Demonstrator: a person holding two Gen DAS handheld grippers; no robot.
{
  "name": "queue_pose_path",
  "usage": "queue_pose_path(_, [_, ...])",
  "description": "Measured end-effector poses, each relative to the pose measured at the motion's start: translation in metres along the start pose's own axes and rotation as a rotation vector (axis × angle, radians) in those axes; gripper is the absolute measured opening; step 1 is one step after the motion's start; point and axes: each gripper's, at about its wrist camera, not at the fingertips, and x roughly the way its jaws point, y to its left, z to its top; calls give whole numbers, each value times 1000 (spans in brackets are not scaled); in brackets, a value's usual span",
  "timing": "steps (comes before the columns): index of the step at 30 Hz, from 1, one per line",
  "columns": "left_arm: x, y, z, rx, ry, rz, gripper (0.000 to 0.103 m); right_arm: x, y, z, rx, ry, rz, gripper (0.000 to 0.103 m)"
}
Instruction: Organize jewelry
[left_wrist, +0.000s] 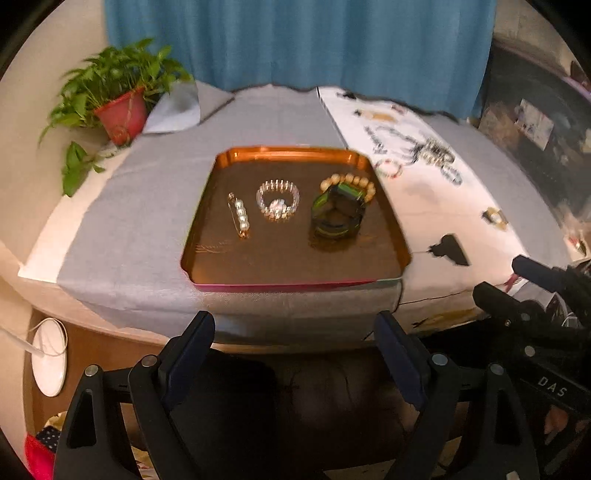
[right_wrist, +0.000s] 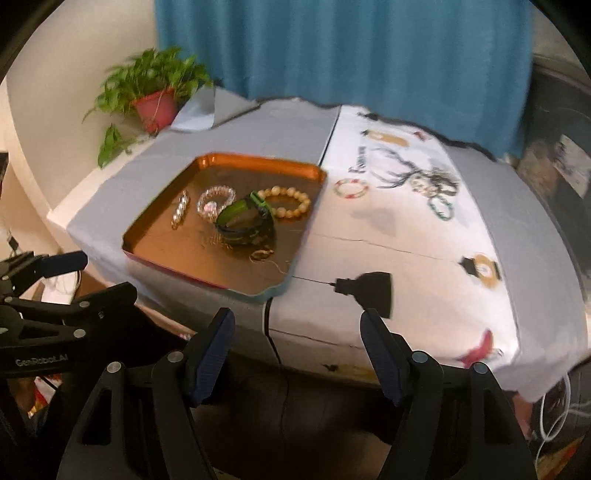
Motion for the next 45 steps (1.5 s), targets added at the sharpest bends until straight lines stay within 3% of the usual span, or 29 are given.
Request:
queue_pose_path(7, [-50, -18, -8, 27, -105, 4, 88, -47, 5, -11, -3, -86, 1, 71])
queue_pose_path(18, [-81, -37, -24, 52, -152, 12, 91, -78, 9, -29, -22, -121, 1, 71])
queue_pose_path(45, [-75, -38, -29, 53, -138, 21, 93, -76, 2, -39, -17, -107, 7, 72])
